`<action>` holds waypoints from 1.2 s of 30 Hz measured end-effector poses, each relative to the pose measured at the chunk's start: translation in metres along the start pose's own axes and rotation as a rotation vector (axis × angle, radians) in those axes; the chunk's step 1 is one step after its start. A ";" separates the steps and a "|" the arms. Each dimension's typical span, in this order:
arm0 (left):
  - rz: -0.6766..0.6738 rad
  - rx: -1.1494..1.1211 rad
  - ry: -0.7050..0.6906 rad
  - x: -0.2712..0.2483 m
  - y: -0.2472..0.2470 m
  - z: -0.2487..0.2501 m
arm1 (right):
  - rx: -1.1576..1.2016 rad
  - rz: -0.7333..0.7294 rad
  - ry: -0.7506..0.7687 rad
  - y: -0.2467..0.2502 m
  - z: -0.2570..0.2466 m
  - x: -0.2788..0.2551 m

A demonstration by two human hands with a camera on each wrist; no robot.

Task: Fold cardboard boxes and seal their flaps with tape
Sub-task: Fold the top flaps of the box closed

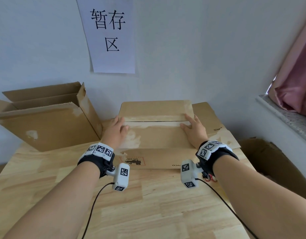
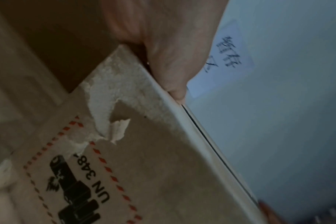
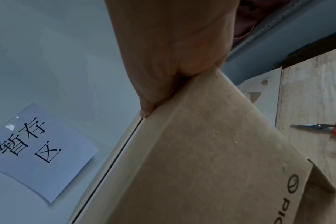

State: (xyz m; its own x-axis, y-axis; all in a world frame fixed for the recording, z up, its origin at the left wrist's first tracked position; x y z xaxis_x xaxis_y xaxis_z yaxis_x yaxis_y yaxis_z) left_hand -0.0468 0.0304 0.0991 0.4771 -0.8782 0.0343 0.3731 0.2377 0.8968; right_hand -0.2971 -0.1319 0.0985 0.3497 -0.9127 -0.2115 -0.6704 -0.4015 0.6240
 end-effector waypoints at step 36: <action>0.106 -0.104 0.022 -0.001 -0.002 0.003 | 0.299 0.084 -0.203 0.003 0.016 0.012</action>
State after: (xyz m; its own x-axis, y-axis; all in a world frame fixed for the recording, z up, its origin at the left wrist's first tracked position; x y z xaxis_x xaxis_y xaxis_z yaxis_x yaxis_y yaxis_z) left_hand -0.0503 0.0296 0.0982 0.5348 -0.8370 0.1157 0.3996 0.3712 0.8382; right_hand -0.3052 -0.1456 0.0862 0.1687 -0.9279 -0.3324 -0.8631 -0.3020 0.4048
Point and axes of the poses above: each hand's wrist, its own x-axis towards the middle knuckle, its own y-axis out of the back of the hand, z = x × y, the point moved 6 cm from there along x, towards the middle knuckle, and after that the axes turned 7 degrees about -y, right-handed, at the moved point
